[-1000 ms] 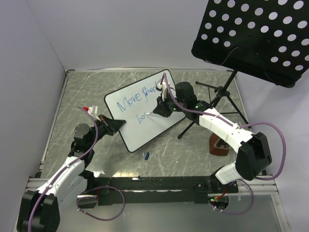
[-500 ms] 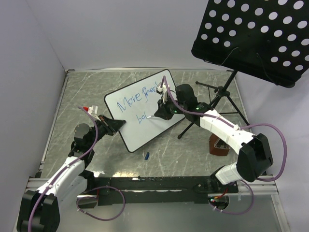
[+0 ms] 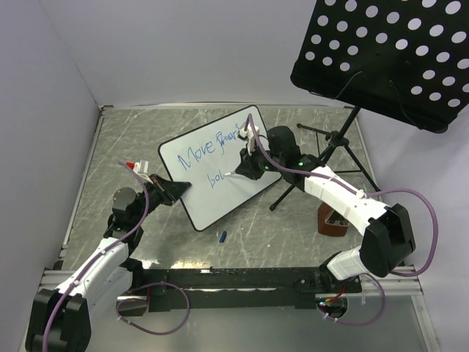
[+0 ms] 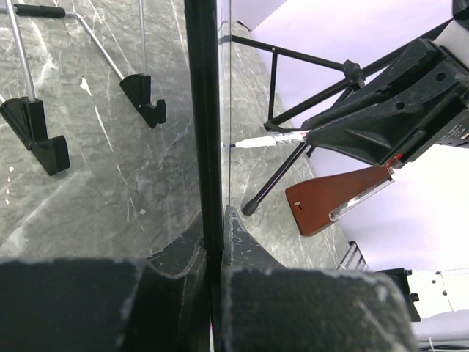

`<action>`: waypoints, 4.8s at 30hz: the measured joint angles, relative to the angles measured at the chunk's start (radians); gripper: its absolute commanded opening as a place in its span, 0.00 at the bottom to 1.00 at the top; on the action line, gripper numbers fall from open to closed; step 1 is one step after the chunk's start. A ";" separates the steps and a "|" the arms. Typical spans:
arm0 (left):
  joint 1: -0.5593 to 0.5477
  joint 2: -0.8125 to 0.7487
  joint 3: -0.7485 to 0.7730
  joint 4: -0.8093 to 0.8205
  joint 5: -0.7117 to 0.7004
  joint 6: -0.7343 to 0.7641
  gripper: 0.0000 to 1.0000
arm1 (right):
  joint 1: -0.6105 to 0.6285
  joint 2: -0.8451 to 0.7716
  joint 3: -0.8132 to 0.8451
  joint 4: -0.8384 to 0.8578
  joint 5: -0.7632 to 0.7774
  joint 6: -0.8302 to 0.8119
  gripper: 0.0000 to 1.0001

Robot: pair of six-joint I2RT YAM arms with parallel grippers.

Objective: Write a sentence on the whiteboard

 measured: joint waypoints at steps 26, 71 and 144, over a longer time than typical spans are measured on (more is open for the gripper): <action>-0.002 0.000 -0.004 0.012 0.003 0.001 0.01 | -0.053 -0.105 -0.035 0.015 -0.150 -0.068 0.00; -0.002 0.001 -0.005 0.007 -0.002 -0.002 0.01 | -0.059 0.021 -0.021 0.135 -0.040 -0.022 0.00; -0.002 0.001 -0.005 0.012 0.002 0.001 0.01 | -0.008 -0.005 -0.022 0.054 -0.021 -0.018 0.00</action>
